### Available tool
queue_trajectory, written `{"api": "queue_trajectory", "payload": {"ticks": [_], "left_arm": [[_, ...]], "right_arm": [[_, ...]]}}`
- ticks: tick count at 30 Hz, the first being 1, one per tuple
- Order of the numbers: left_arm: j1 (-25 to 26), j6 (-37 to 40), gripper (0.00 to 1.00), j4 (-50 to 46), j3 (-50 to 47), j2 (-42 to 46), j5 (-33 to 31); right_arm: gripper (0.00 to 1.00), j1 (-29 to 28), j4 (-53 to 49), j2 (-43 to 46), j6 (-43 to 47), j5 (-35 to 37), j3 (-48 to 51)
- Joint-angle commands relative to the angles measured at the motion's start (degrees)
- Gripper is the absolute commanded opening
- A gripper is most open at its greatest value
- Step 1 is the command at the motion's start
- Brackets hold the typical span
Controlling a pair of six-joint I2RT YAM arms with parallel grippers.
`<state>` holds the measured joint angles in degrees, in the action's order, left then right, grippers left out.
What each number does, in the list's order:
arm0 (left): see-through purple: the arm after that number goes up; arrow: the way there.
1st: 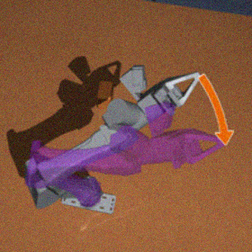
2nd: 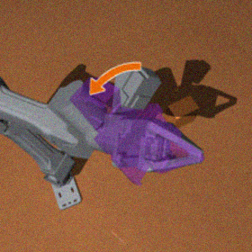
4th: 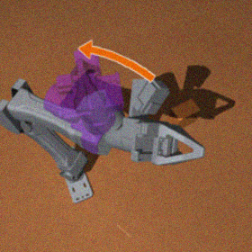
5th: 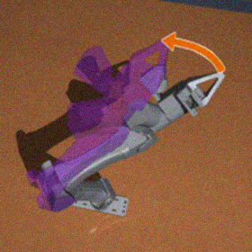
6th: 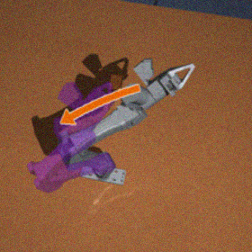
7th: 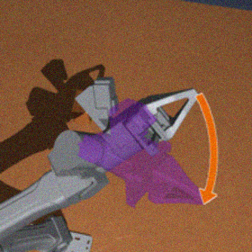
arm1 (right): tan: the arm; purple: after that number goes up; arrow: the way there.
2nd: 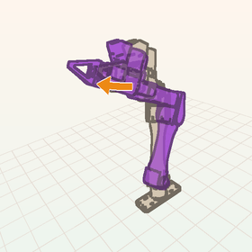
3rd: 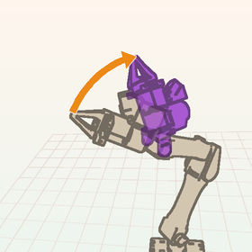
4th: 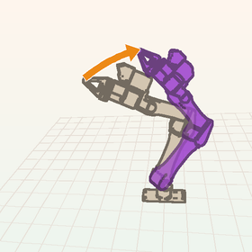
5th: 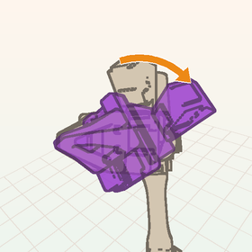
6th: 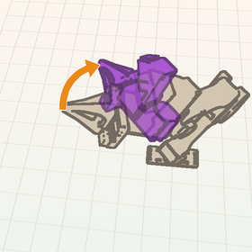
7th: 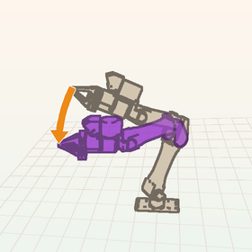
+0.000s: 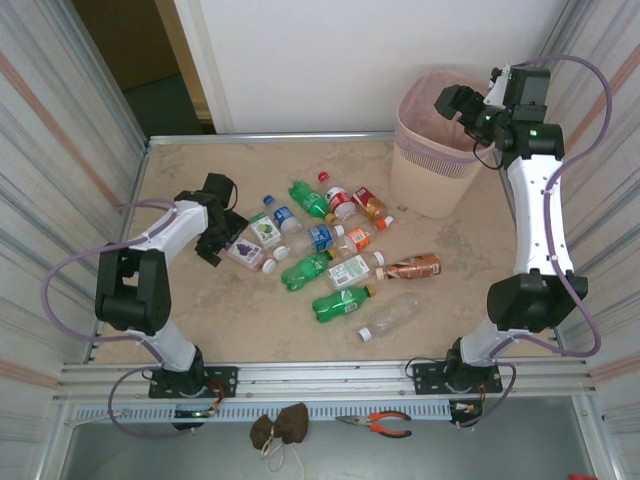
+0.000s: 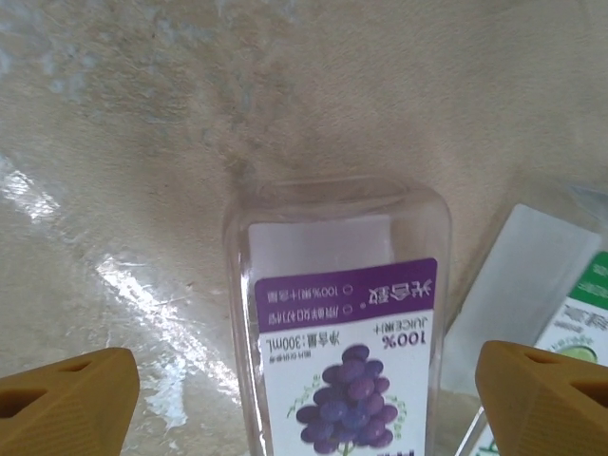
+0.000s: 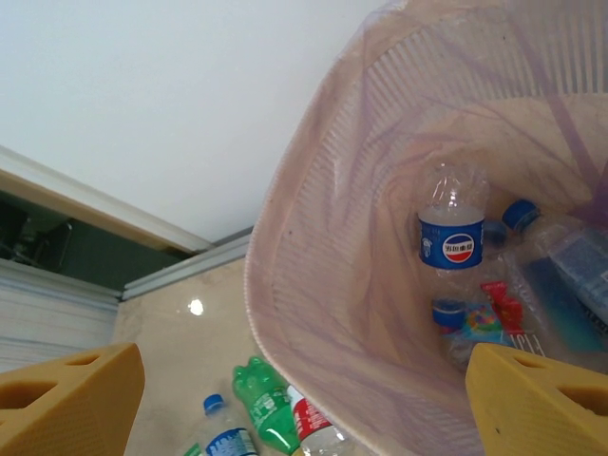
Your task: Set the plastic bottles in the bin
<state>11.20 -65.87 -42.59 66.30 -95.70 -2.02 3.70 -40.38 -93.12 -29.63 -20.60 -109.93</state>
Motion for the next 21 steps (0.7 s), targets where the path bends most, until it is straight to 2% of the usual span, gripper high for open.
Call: {"api": "queue_trajectory", "payload": {"ticks": [1,8,21], "left_arm": [[-0.8,-1.8,0.94,1.5,1.5,-1.8,3.3],[-1.5,-1.6,0.92,3.3,3.4,-6.1,4.8],[-3.0,-2.9,0.81,3.6,4.1,-9.3,2.5]], "right_arm": [[0.87,-0.6,0.6,2.6,1.5,0.8,0.9],[0.87,-0.6,0.7,4.1,1.8,1.0,2.1],[0.87,-0.5,1.6,5.6,2.3,1.4,5.2]]}}
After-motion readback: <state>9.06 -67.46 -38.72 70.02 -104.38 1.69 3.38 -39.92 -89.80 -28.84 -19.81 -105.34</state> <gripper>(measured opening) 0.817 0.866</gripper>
